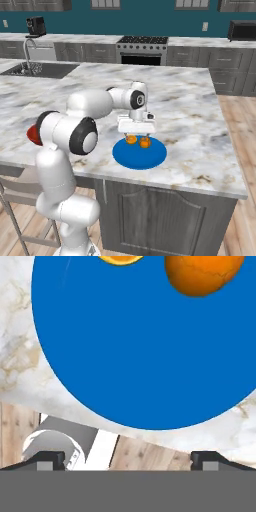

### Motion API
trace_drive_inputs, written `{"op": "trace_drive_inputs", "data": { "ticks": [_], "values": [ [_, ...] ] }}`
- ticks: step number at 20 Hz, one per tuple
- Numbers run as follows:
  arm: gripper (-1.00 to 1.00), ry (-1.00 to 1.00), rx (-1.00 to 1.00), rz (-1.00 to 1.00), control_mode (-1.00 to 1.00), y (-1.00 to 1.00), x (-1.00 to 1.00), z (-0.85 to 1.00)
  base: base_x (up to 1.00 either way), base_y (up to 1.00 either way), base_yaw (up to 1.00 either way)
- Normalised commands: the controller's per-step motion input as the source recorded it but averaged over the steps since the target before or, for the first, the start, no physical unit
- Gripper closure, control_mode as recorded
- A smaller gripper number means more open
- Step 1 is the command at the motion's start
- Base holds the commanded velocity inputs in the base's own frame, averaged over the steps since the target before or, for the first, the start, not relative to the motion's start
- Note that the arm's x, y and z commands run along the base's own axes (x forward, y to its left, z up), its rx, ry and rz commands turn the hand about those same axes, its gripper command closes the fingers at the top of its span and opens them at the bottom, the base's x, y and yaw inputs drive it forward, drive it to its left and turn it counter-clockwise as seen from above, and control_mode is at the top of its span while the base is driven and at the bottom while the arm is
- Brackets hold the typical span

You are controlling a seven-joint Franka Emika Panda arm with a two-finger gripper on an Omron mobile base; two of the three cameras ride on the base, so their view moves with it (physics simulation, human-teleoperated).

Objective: Take the fruits from the plate on the dining counter and place two fruits in each bowl.

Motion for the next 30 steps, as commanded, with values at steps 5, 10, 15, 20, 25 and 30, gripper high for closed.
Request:
{"op": "trace_drive_inputs", "data": {
  "ticks": [5, 10, 15, 20, 25, 30],
  "values": [
    [-1.00, 0.00, 0.12, 0.11, -1.00, -0.34, 0.59, -0.31, 0.00, 0.00, 0.00],
    [-1.00, -0.11, 0.20, 0.14, -1.00, -0.02, 0.38, -0.48, 0.00, 0.00, 0.00],
    [-1.00, -0.12, 0.05, -0.15, -1.00, -0.03, 0.20, -0.09, 0.00, 0.00, 0.00],
    [-1.00, -0.06, -0.03, -0.35, -1.00, 0.17, 0.14, -0.01, 0.00, 0.00, 0.00],
    [-1.00, -0.06, -0.08, -0.31, -1.00, 0.17, 0.23, -0.08, 0.00, 0.00, 0.00],
    [-1.00, -0.01, -0.16, -0.16, -1.00, 0.00, 0.10, -0.18, 0.00, 0.00, 0.00]
  ]
}}
